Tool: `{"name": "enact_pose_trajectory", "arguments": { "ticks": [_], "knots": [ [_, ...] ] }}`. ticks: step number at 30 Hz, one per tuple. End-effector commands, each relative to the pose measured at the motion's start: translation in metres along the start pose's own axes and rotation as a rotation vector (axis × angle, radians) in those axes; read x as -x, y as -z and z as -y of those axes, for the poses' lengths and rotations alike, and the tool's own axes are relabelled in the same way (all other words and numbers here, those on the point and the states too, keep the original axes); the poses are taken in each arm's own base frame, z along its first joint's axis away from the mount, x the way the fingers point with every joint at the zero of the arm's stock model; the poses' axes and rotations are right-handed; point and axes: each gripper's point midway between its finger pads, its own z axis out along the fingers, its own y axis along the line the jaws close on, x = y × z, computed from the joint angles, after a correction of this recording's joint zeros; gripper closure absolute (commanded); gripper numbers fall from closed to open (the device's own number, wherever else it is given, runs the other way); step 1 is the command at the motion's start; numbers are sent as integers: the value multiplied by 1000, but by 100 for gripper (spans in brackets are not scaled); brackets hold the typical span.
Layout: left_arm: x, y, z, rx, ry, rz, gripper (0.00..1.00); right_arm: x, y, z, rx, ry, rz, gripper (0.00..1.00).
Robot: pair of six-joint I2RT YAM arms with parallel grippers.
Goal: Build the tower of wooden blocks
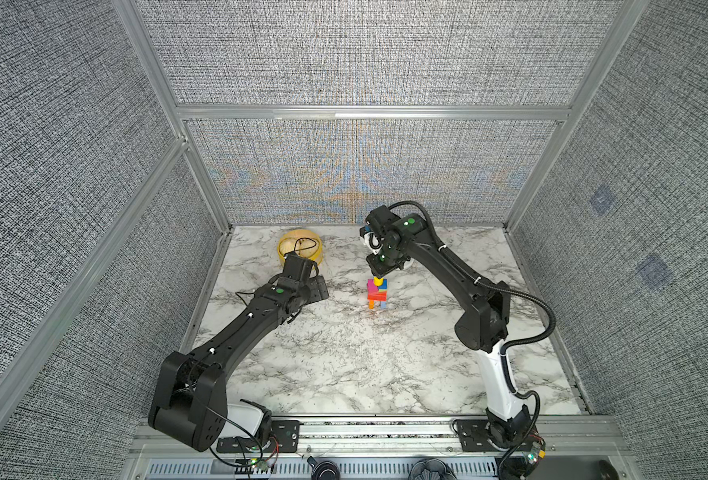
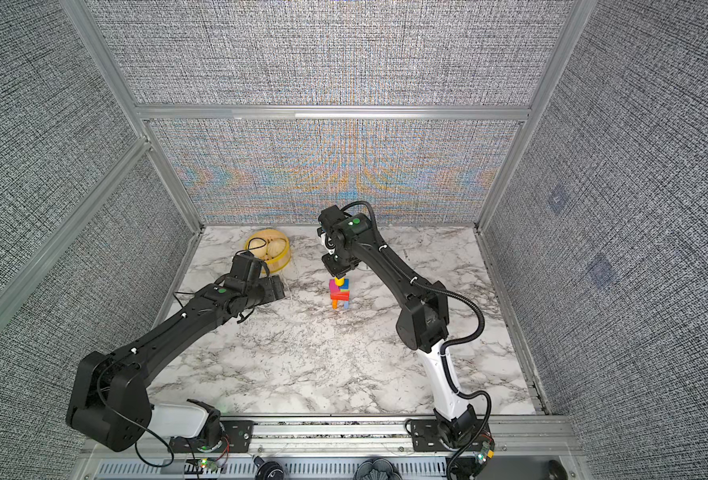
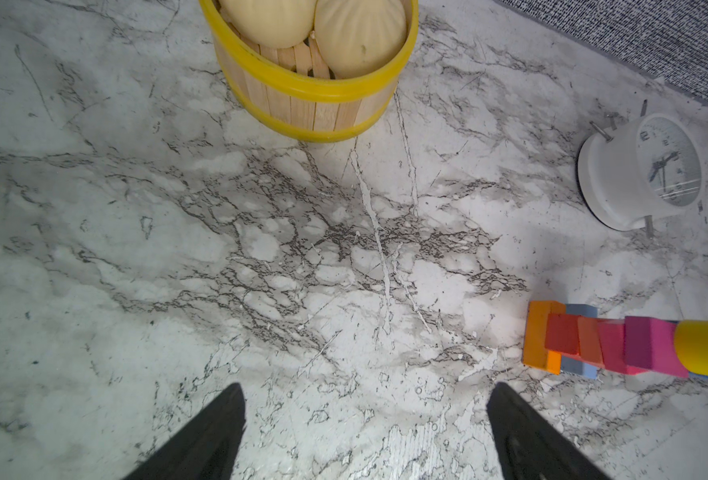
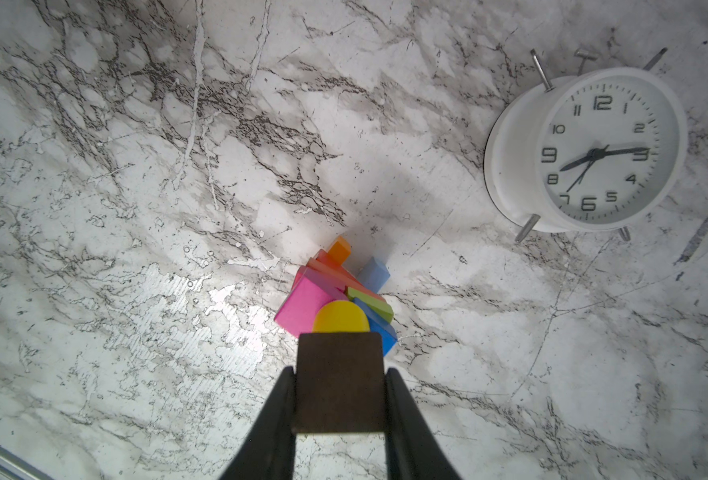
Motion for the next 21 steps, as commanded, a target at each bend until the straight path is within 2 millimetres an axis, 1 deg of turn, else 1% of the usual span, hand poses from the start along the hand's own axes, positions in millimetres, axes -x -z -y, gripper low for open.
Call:
{"name": "enact_pose_trajectory", "arguments": {
  "ticks": [1,21],
  "knots": [
    [-1,0,-2,11,1,-10,8,-2,0,0,10,-3,-9,74],
    [-3,-1,-5,32,-8,-22,8,-5,-4,-1,19,-1,-24,74]
  ]
}}
